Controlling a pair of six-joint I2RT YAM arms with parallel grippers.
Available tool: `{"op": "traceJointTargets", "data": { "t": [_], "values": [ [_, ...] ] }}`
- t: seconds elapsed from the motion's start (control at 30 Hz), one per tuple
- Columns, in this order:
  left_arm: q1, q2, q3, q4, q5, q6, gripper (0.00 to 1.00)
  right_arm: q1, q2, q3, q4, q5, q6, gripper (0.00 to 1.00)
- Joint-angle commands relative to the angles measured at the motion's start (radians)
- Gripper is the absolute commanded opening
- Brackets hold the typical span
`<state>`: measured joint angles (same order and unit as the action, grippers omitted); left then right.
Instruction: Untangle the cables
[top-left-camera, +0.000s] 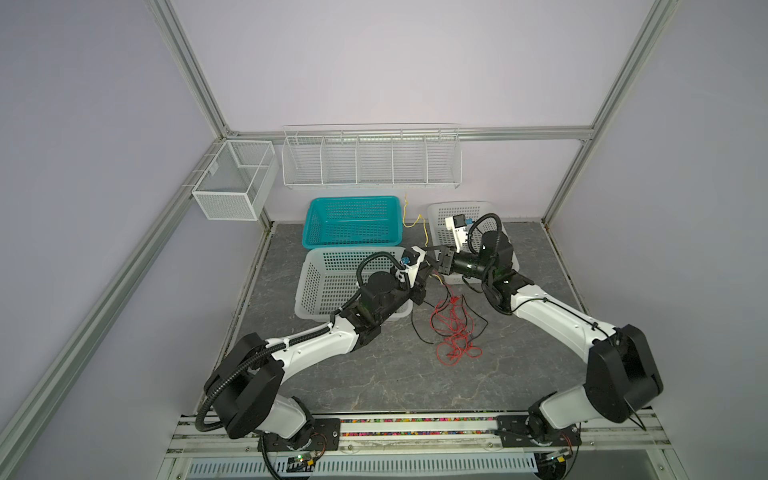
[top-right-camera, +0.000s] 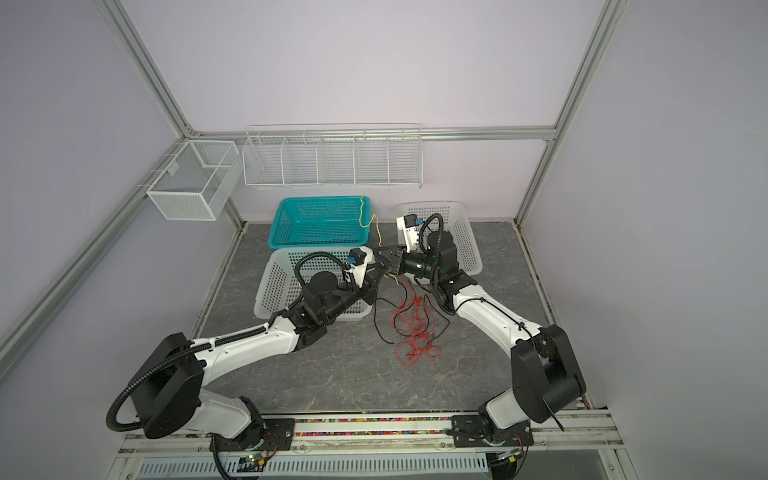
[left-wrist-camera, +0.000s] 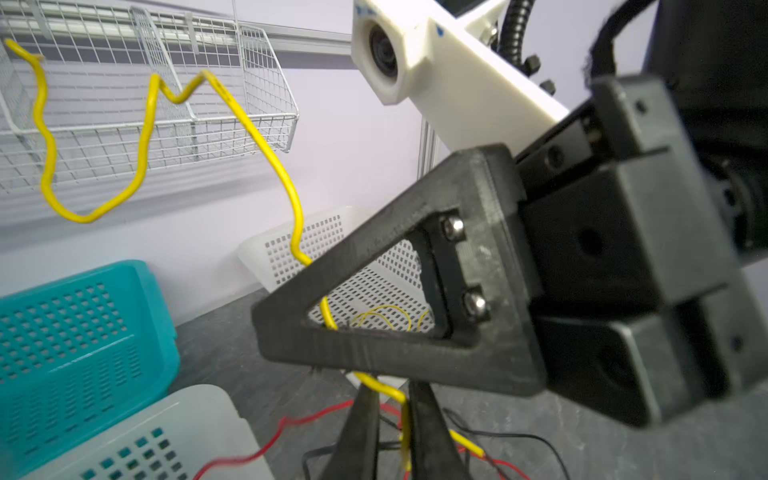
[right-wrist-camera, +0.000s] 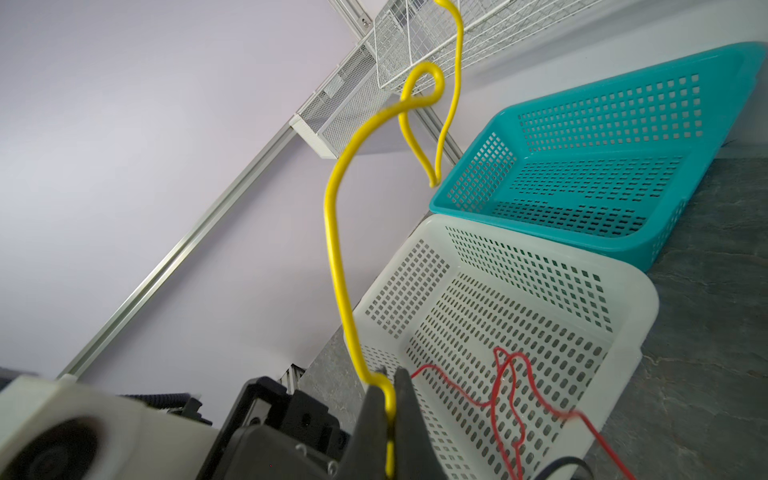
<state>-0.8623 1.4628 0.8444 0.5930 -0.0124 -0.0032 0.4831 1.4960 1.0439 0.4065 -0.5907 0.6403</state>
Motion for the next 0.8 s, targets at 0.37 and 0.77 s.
{"op": "traceJointTargets", "data": {
  "t": [0.37,0.77],
  "values": [
    [0.000,-0.014,0.034,-0.042,-0.054,0.007,0.00,0.014,-0.092,0.017,-0.221,0.160,-0.177,0.06],
    [0.000,-0.004,0.097,-0.158,-0.094,0.033,0.00,0.008,-0.173,-0.037,-0.452,0.361,-0.381,0.53]
  ]
}}
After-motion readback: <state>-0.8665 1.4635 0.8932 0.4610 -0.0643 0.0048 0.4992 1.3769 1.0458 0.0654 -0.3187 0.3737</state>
